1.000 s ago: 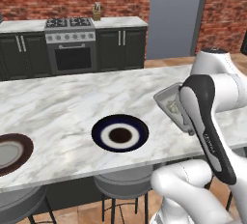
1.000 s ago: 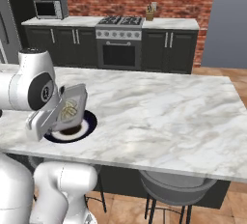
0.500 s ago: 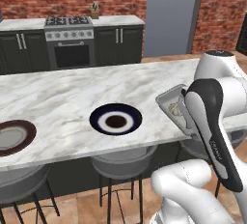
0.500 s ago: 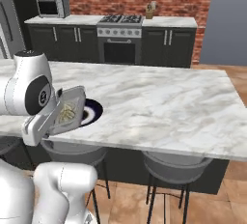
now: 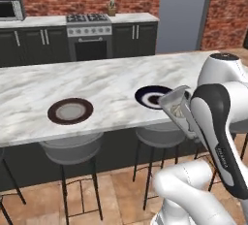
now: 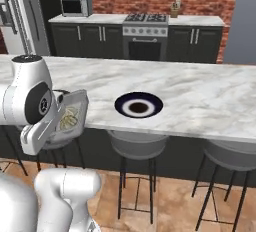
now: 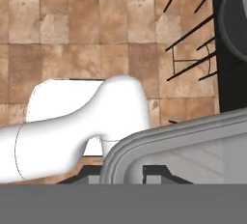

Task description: Place two dumplings into each of the tupperware containers and then place the containers in the fridge.

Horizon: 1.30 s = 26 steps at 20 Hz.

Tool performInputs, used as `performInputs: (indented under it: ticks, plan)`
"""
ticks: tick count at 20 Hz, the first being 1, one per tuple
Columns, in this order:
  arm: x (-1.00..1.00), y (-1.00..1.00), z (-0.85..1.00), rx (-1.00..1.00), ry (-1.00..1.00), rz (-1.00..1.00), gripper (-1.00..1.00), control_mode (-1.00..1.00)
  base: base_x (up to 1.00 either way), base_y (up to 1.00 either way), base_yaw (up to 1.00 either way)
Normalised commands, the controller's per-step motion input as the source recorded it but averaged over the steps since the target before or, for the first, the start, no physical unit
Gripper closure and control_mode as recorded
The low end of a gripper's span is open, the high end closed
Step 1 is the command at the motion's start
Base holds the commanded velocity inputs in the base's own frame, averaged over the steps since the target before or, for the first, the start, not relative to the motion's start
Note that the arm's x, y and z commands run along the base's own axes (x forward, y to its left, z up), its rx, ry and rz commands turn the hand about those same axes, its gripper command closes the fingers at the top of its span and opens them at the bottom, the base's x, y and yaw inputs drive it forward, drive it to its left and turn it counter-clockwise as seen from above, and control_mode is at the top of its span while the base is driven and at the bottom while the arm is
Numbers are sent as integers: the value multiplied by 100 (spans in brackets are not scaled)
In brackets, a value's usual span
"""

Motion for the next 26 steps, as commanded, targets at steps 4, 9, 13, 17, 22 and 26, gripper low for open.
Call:
performInputs:
  ticks: [4,9,13,17,22,26]
  plan:
    - [0,0,0,0,0,0,100,100,-9,100,0]
    - [0,0,0,0,0,0,100,100,-3,100,0]
    - [0,0,0,0,0,0,100,100,-1,100,0]
    - [0,0,0,0,0,0,100,100,0,100,3]
    - [0,0,0,0,0,0,100,100,0,100,0]
    - [0,0,0,0,0,0,100,100,0,100,0]
